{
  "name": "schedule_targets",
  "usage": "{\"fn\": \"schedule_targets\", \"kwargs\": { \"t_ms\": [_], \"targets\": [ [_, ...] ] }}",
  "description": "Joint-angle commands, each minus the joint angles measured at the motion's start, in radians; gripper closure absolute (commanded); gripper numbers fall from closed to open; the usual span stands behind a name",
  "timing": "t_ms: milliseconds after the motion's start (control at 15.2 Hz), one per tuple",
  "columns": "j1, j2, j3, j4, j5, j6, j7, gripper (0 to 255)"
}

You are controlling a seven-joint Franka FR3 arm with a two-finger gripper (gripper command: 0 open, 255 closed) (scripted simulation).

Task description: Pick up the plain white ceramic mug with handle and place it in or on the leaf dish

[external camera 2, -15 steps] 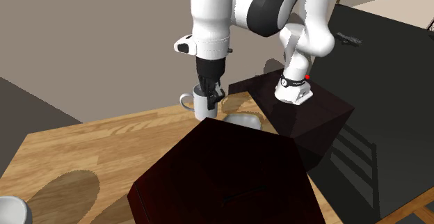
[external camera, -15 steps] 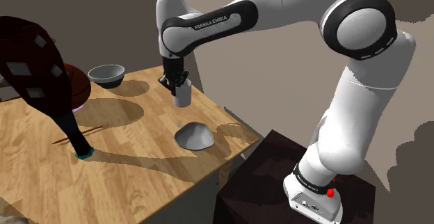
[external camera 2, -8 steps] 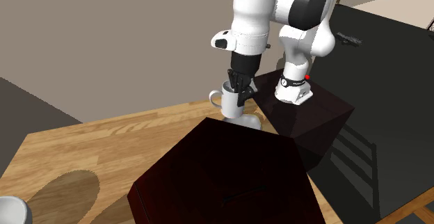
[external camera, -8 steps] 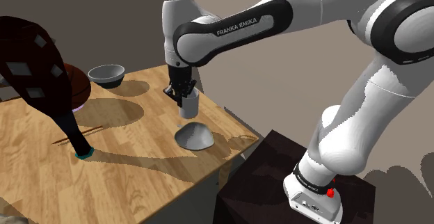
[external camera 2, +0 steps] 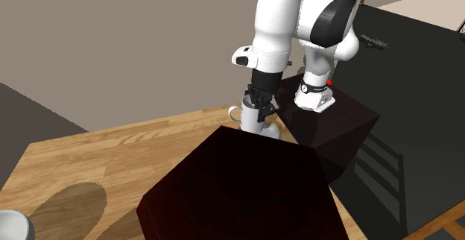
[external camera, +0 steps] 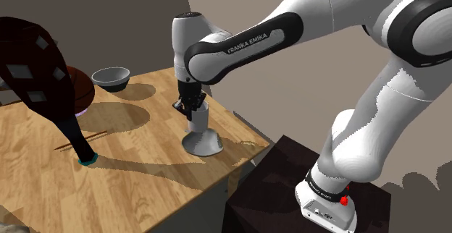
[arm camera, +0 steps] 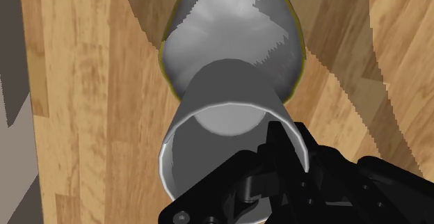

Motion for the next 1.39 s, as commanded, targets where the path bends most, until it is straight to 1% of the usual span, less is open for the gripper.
{"fn": "schedule_targets", "kwargs": {
  "t_ms": [0, 594, 1122, 1188, 1320],
  "targets": [
    [0.0, 0.011, 0.0, -0.017, -0.003, 0.028, 0.001, 255],
    [0.0, 0.071, 0.002, -0.08, -0.018, 0.15, 0.014, 255],
    [0.0, 0.071, 0.002, -0.08, -0.018, 0.15, 0.014, 255],
    [0.0, 0.071, 0.002, -0.08, -0.018, 0.15, 0.014, 0],
    [0.0, 0.071, 0.002, -0.08, -0.018, 0.15, 0.014, 0]
  ]
}}
